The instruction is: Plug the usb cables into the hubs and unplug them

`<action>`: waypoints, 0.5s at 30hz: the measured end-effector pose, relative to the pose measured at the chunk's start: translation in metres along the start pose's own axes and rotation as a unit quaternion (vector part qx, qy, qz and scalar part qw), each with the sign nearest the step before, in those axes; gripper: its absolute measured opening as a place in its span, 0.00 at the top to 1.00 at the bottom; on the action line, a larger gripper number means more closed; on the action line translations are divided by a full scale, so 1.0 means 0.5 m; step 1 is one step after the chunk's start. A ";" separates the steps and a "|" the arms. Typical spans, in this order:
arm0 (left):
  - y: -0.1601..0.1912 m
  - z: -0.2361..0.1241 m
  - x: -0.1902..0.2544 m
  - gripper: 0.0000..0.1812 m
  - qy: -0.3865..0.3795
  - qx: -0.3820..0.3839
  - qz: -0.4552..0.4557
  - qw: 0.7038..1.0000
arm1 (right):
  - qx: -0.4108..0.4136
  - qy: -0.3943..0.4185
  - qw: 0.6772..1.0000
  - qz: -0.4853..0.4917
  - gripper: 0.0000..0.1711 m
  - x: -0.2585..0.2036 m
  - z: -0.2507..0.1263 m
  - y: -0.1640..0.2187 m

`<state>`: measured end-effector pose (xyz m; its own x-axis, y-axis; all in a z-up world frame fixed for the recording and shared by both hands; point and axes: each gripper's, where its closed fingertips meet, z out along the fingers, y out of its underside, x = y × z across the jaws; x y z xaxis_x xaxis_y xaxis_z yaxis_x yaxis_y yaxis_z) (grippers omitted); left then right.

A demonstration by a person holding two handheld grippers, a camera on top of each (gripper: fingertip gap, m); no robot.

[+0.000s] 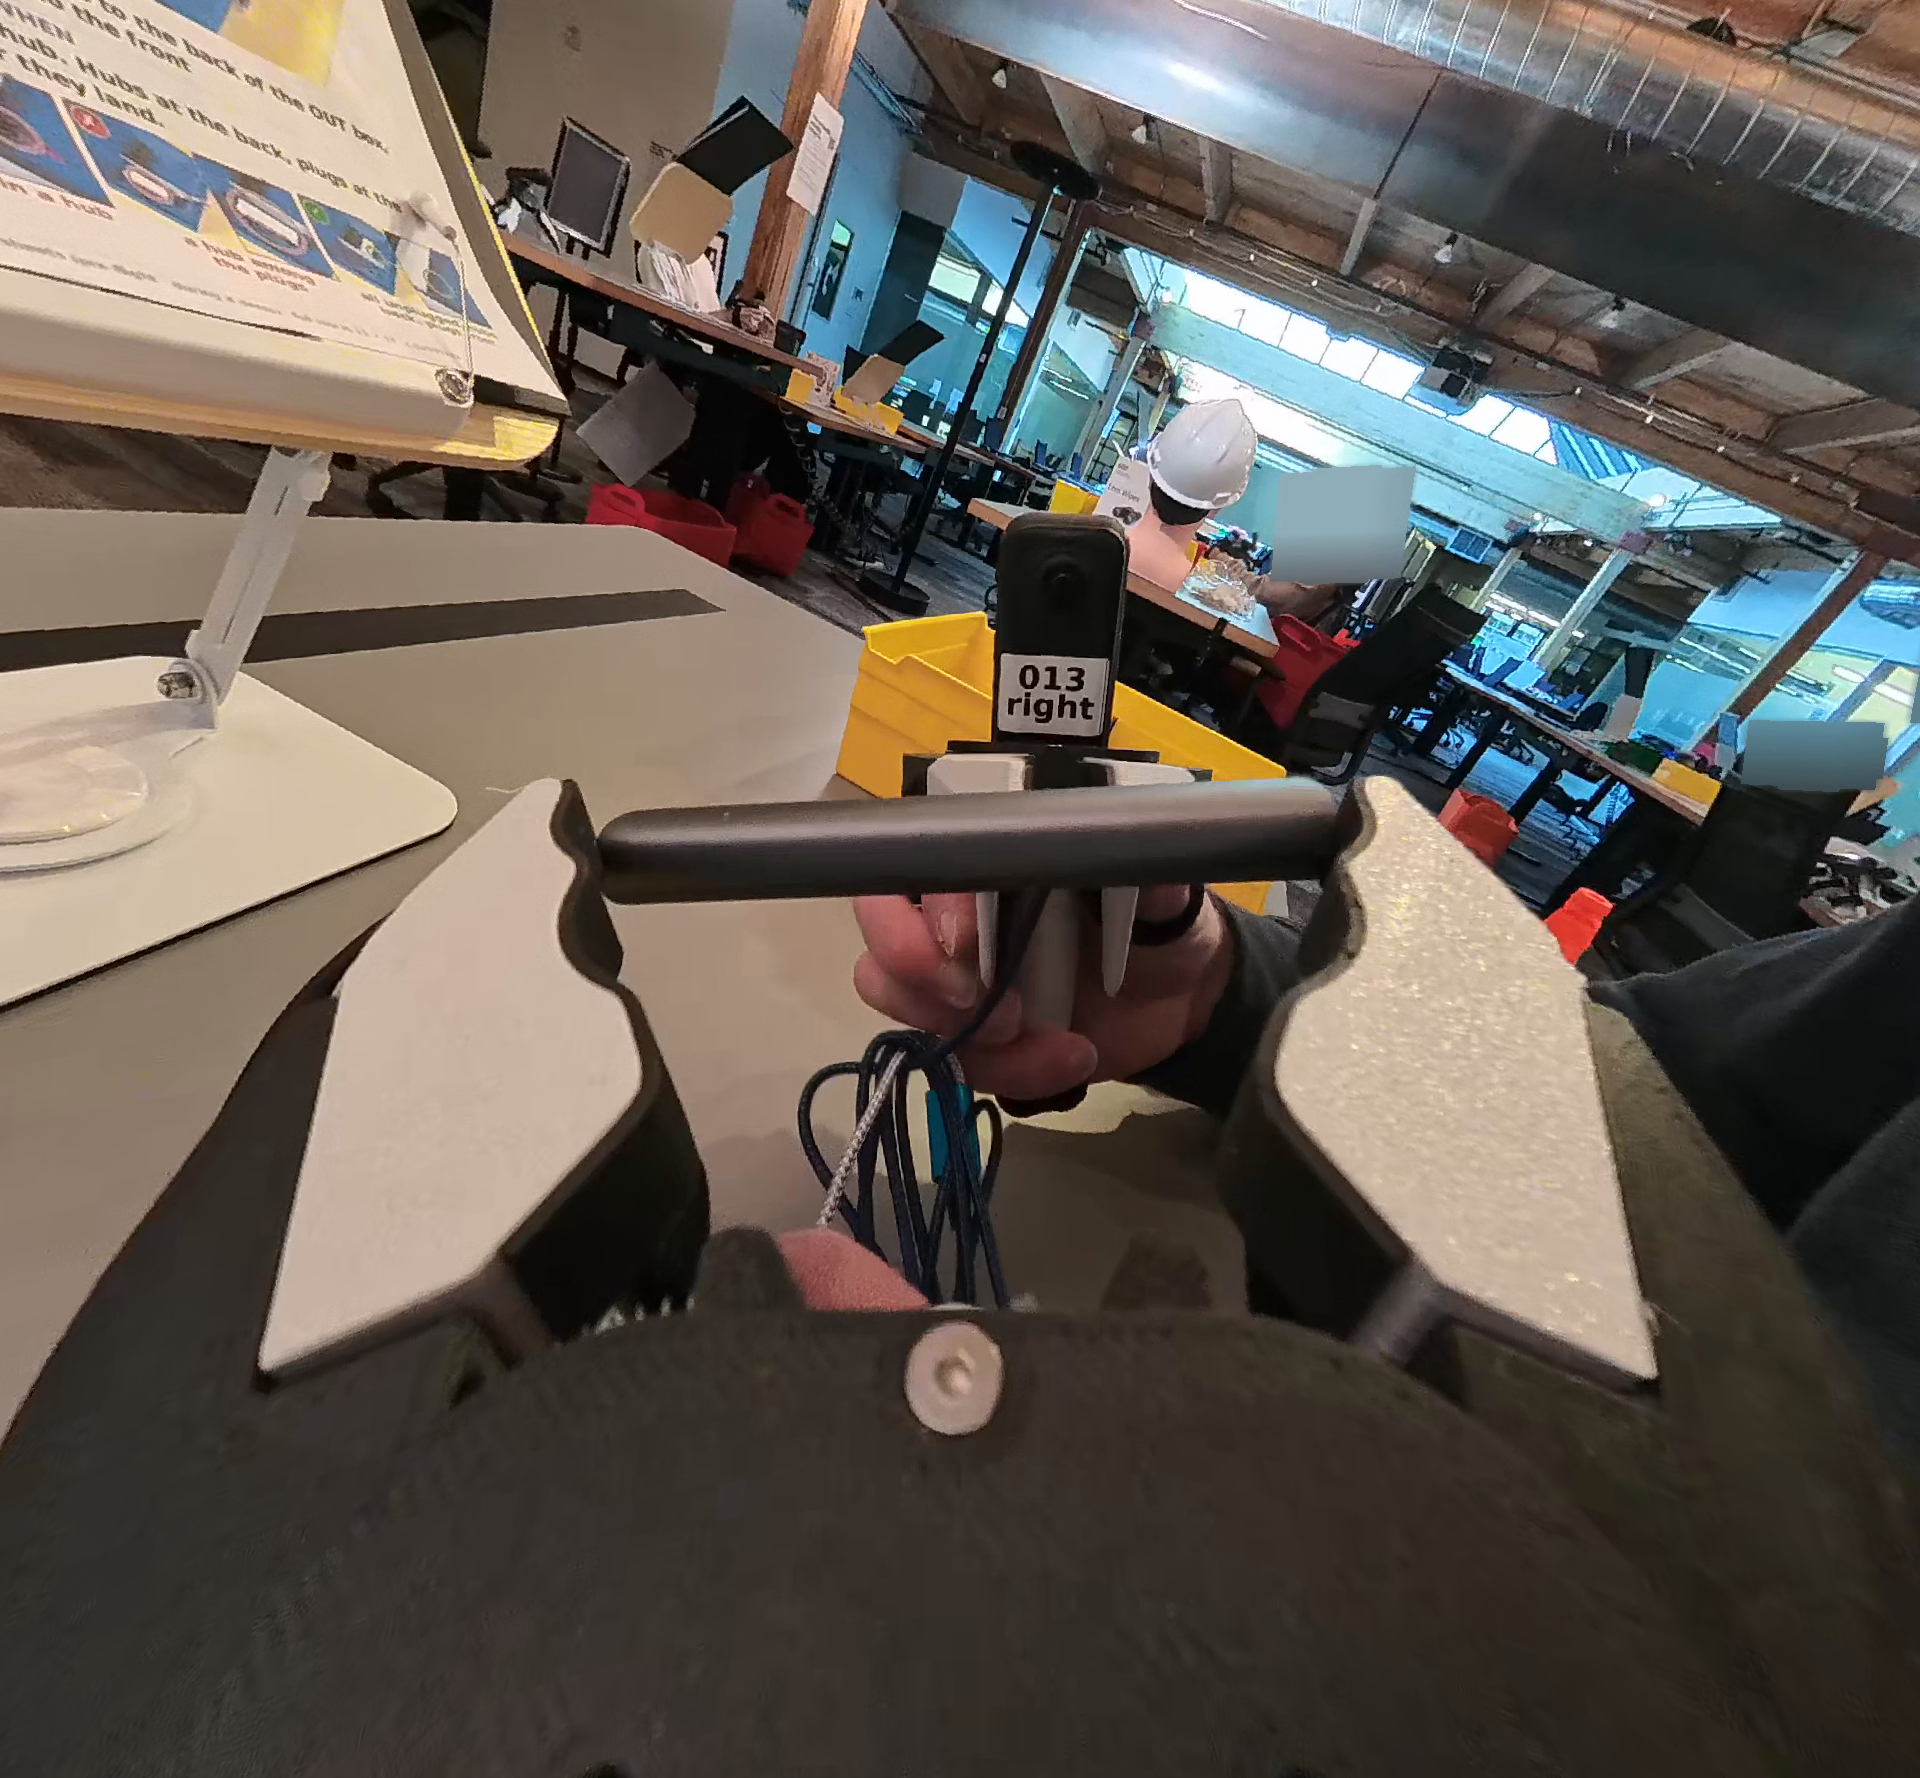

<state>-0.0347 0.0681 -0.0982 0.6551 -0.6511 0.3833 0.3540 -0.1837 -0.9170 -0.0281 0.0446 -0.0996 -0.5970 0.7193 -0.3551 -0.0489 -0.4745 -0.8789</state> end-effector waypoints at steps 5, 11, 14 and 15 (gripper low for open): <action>0.020 -0.001 -0.009 0.29 0.013 -0.029 -0.015 0.999 | -0.015 0.016 1.000 -0.016 0.93 0.009 -0.004 0.007; 0.030 -0.002 -0.007 0.29 0.026 -0.065 -0.012 0.997 | -0.043 0.018 0.998 -0.038 0.93 0.007 -0.004 0.011; 0.033 -0.002 -0.008 0.29 0.023 -0.071 -0.012 0.997 | -0.049 0.018 0.998 -0.035 0.93 0.008 -0.005 0.011; 0.031 -0.002 -0.008 0.29 0.021 -0.064 -0.014 0.998 | -0.044 0.016 0.999 -0.027 0.93 0.008 -0.005 0.009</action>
<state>-0.0324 0.0671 -0.1139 0.6169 -0.6740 0.4065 0.2825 -0.2924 -0.9136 -0.0290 0.0468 -0.1057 -0.5692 0.7593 -0.3155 -0.0086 -0.3891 -0.9211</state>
